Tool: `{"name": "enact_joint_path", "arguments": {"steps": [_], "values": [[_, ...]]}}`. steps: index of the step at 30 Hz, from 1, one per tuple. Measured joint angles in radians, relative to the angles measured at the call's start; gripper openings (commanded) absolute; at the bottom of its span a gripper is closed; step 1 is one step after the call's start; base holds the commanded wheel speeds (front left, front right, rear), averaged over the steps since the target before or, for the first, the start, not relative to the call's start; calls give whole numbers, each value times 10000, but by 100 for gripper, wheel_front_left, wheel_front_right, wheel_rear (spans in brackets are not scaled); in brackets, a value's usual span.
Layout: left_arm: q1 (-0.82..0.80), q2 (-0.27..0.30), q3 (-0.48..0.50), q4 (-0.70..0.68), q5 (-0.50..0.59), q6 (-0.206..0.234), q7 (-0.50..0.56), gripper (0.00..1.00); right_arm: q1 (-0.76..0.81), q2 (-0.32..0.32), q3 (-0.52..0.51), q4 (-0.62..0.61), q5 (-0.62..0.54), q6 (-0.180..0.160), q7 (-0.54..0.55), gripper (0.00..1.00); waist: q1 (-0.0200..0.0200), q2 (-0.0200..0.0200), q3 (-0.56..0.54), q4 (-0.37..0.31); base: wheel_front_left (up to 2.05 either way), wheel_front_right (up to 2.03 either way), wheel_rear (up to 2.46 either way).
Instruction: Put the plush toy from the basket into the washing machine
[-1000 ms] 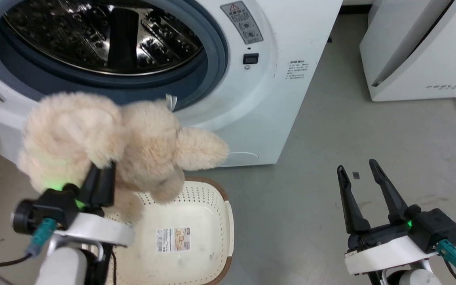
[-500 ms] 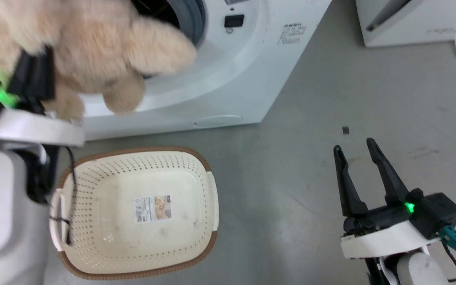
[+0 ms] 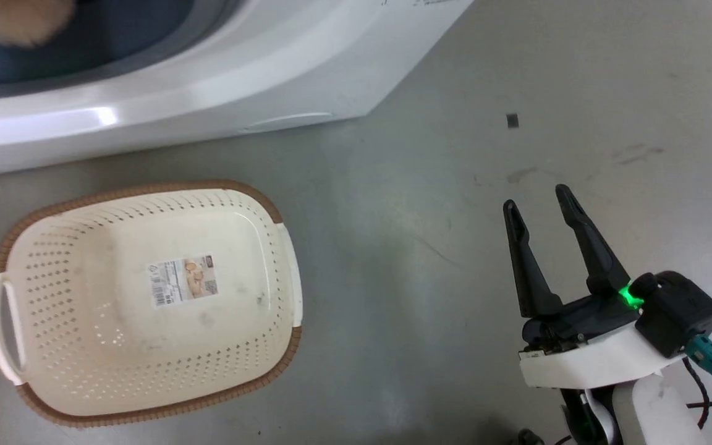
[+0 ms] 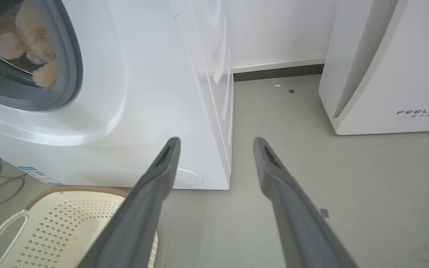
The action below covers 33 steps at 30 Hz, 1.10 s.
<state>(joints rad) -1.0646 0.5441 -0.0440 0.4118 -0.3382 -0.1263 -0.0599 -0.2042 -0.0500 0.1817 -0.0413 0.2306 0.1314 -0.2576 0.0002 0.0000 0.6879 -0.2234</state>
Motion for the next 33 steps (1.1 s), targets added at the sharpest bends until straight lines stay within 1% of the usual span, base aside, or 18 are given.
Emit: {"name": "enact_joint_path", "arguments": {"steps": [2,7,12,14,21,23,24,28,33], "values": [[-568,199,-107,345,-2,0,48,0,-62,0,12,-29,29,0,0,100,0,0,234,-88,0,0,0],[-1718,424,-477,1402,-44,0,207,0,-203,0,73,-69,159,0,0,100,0,0,713,-224,0,0,0],[-1969,589,-1699,2437,-458,6,968,0,-365,0,115,-94,188,0,0,100,0,-1,1014,-257,0,0,0],[-2082,784,-2301,2573,-690,6,1049,0,-407,0,125,-94,188,0,0,100,-1,0,1073,-246,0,0,0],[-2527,1250,-3774,3126,-1682,4,1306,0,-538,0,128,-58,186,0,0,100,-1,0,1079,-167,0,0,0],[-2592,1335,-4079,3275,-1946,4,1223,0,-558,0,127,-44,186,0,0,100,-1,0,1015,-151,0,0,0],[-2609,1354,-4188,3381,-2025,2,1081,100,-565,0,121,-42,184,0,0,100,-1,0,971,-146,0,0,0],[-2565,1369,-4606,3931,-2205,-21,476,100,-569,0,67,2,157,0,0,100,-1,0,699,-99,0,0,0],[-1995,1170,-5079,4468,-2614,-50,-334,100,-562,0,-71,136,100,0,0,100,-1,0,81,17,0,0,0]]}}
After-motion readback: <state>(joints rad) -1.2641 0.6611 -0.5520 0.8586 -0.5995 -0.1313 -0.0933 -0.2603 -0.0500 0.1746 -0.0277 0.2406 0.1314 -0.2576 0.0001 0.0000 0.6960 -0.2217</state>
